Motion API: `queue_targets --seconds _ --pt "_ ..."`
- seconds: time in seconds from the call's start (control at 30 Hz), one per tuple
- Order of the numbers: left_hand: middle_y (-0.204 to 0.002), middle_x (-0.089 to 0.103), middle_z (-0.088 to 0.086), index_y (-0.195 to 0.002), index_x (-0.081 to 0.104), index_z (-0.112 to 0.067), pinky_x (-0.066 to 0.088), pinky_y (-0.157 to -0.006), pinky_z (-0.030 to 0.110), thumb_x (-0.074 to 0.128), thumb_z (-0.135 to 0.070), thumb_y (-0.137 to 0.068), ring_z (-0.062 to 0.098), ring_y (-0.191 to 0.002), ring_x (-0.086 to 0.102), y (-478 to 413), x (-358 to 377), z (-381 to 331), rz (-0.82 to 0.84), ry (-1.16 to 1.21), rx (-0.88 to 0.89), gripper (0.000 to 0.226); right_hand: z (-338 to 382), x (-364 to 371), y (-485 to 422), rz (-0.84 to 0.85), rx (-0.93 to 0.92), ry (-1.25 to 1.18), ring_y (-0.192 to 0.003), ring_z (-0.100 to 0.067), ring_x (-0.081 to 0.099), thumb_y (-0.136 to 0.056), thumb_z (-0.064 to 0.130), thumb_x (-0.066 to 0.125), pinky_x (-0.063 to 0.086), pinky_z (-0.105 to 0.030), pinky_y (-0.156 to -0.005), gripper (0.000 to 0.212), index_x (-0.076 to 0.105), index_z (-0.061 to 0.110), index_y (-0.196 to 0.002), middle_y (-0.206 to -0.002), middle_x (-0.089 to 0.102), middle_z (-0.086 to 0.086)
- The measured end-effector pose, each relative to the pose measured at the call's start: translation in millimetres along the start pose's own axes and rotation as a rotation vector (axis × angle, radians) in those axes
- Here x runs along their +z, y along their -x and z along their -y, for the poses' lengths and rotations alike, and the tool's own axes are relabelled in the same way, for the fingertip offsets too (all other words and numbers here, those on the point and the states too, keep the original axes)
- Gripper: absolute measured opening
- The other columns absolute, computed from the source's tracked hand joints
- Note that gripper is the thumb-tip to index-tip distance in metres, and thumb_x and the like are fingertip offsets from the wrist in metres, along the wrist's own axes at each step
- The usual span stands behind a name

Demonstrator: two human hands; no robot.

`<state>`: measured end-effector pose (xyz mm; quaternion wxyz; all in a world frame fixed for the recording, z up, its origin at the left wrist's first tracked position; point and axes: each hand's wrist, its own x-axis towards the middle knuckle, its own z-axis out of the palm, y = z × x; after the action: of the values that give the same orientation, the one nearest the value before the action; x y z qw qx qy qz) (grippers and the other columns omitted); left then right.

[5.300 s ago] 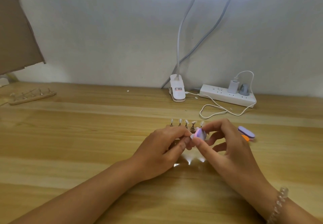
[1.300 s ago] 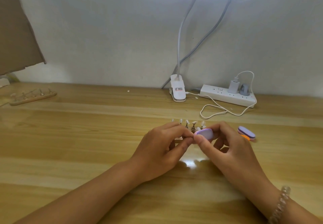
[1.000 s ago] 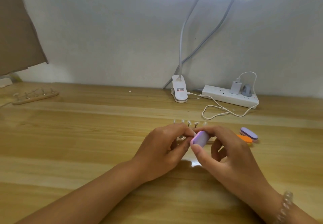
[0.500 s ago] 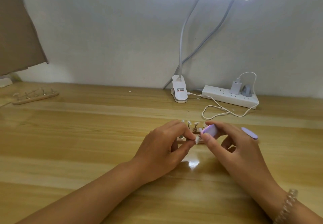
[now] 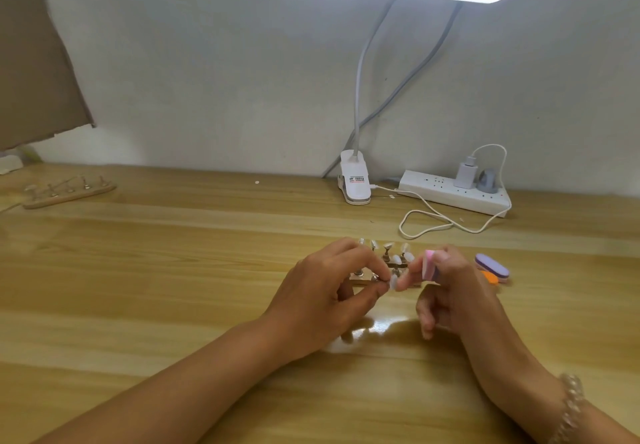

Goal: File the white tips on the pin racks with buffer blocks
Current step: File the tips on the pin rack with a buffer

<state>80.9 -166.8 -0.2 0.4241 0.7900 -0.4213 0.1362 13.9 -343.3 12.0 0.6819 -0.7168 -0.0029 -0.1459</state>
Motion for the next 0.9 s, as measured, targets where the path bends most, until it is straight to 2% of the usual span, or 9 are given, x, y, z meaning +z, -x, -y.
queue_targets --seconds 0.13,0.23,0.33,0.43,0.53,0.63,0.73,0.83,0.9 --pt "-0.09 0.059 -0.019 -0.094 0.067 -0.026 0.043 -0.058 0.023 0.071 -0.024 -0.089 0.008 -0.051 0.058 0.5 0.4 0.2 0.011 0.008 -0.009 0.006 -0.9 -2.6 1.4 0.058 0.021 -0.05 -0.04 -0.013 0.031 -0.077 0.036 0.036 0.028 -0.024 -0.038 0.032 0.053 0.01 -0.085 -0.071 0.061 -0.004" --pt "-0.094 0.064 -0.019 -0.093 0.065 -0.028 0.045 -0.058 0.023 0.07 -0.026 -0.09 0.007 -0.05 0.058 1.1 0.7 -0.2 0.014 0.0 0.001 0.006 2.5 -4.6 0.5 0.036 0.048 -0.029 -0.039 -0.007 0.024 -0.075 0.035 0.033 0.022 -0.017 -0.038 0.027 0.053 0.017 -0.072 -0.06 0.047 0.001" --pt "-0.094 0.065 -0.02 -0.093 0.061 -0.032 0.038 -0.056 0.016 0.068 -0.03 -0.089 0.007 -0.052 0.058 0.9 0.2 -1.0 0.004 -0.014 -0.008 0.008 2.9 -3.5 -1.9 -0.014 0.028 0.131 -0.044 -0.006 0.026 -0.075 0.043 0.037 0.027 -0.021 -0.043 0.028 0.047 0.02 -0.064 -0.06 0.036 0.002" --pt "-0.088 0.063 -0.024 -0.092 0.058 -0.033 0.038 -0.056 0.017 0.067 -0.034 -0.087 0.006 -0.053 0.058 1.1 0.7 -1.6 0.004 -0.028 -0.023 0.01 -2.2 -0.4 1.0 0.02 -0.071 0.263 -0.052 -0.008 0.032 -0.075 0.051 0.037 0.028 -0.032 -0.056 0.036 0.046 0.016 -0.073 -0.063 0.043 0.002" --pt "-0.087 0.063 -0.022 -0.091 0.059 -0.032 0.038 -0.056 0.021 0.066 -0.036 -0.086 0.006 -0.053 0.058 1.3 0.9 -2.4 0.0 -0.036 -0.035 0.009 -2.1 0.3 2.7 0.029 -0.066 0.26 -0.054 -0.012 0.035 -0.074 0.032 0.039 0.029 -0.036 -0.057 0.016 0.052 0.024 -0.073 -0.061 0.047 0.004" --pt "-0.089 0.064 -0.021 -0.091 0.06 -0.032 0.038 -0.057 0.021 0.065 -0.037 -0.087 0.005 -0.053 0.057 1.5 0.7 -3.3 -0.005 -0.05 -0.026 0.008 -0.6 -1.2 4.4 0.041 -0.126 0.287 -0.053 -0.006 0.032 -0.075 0.031 0.042 0.029 -0.028 -0.055 0.01 0.051 0.026 -0.076 -0.058 0.037 0.006" --pt "-0.087 0.06 -0.022 -0.091 0.062 -0.032 0.04 -0.056 0.021 0.069 -0.033 -0.086 0.005 -0.055 0.057 0.9 -0.5 -4.6 -0.024 -0.066 -0.011 0.008 1.3 1.3 9.0 0.066 -0.27 0.406 -0.053 -0.004 0.036 -0.082 0.039 0.063 0.03 -0.017 -0.051 0.017 0.055 0.027 -0.091 -0.06 0.039 0.001" --pt "-0.094 0.058 -0.02 -0.092 0.067 -0.03 0.046 -0.057 0.024 0.071 -0.03 -0.085 0.007 -0.063 0.058 0.2 -1.3 -5.5 -0.047 -0.105 -0.004 0.008 1.3 5.2 9.4 0.065 -0.401 0.573 -0.052 -0.006 0.039 -0.085 0.028 0.068 0.03 -0.017 -0.051 0.014 0.061 0.026 -0.096 -0.058 0.04 -0.002" --pt "-0.098 0.058 -0.017 -0.092 0.068 -0.031 0.049 -0.059 0.028 0.069 -0.038 -0.084 0.008 -0.07 0.058 -0.2 -1.5 -5.8 -0.073 -0.116 -0.015 0.01 0.1 4.9 8.7 0.037 -0.453 0.626 -0.052 -0.008 0.038 -0.085 0.025 0.068 0.029 -0.017 -0.051 0.011 0.063 0.026 -0.094 -0.057 0.04 0.001"
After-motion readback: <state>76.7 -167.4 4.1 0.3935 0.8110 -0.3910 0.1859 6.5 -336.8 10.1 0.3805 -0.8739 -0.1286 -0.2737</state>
